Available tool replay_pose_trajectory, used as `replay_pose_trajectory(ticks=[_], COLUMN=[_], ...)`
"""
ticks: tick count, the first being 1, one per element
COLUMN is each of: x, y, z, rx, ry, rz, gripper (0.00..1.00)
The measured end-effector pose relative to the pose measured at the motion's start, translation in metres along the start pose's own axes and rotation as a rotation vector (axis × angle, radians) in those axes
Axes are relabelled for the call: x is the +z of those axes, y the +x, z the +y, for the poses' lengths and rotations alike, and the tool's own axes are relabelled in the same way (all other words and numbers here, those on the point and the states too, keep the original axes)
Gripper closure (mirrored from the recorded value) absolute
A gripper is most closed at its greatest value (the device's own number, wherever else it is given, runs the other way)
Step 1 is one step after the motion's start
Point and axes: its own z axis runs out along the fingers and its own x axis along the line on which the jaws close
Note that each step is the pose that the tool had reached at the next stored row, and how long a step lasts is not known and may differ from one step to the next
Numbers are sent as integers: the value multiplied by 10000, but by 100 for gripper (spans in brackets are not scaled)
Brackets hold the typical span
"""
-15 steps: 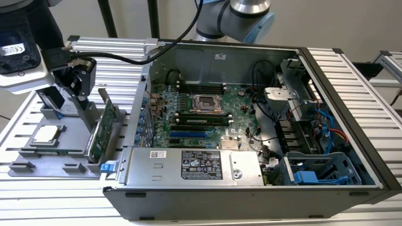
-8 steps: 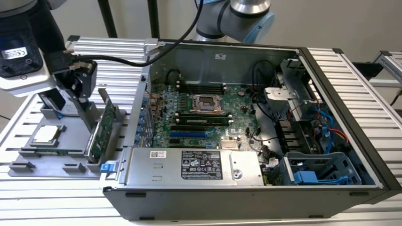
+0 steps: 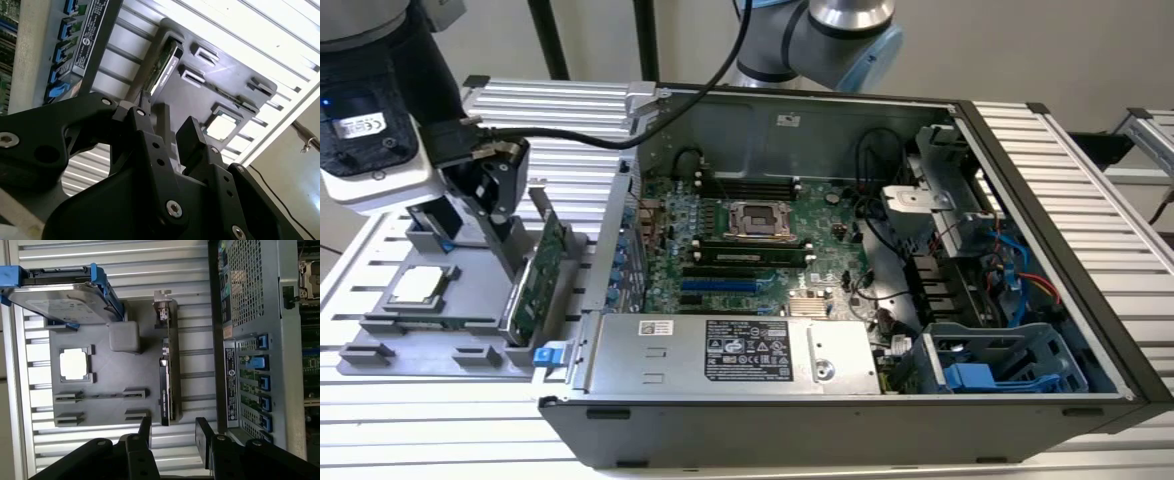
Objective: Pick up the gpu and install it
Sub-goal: 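Pick up the gpu and move the gpu toward the slot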
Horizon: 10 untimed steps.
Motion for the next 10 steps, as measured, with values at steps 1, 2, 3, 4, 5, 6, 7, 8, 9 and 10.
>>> replay_pose_trajectory(ticks=[1, 2, 3, 4, 5, 6, 7, 8, 9, 10], x=[9, 18, 26, 35, 43, 51, 59, 68, 75, 83], y=[0, 0, 0, 1, 1, 1, 1, 1, 2, 3], z=[0, -1, -2, -2, -2, -3, -3, -3, -3, -4], rx=[0, 0, 0, 0, 0, 0, 0, 0, 2, 2], ry=[-1, 0, 0, 0, 0, 1, 0, 0, 1, 1], rz=[-1, 0, 0, 0, 0, 0, 0, 0, 0, 1], gripper=[0, 0, 0, 0, 0, 0, 0, 0, 0, 0])
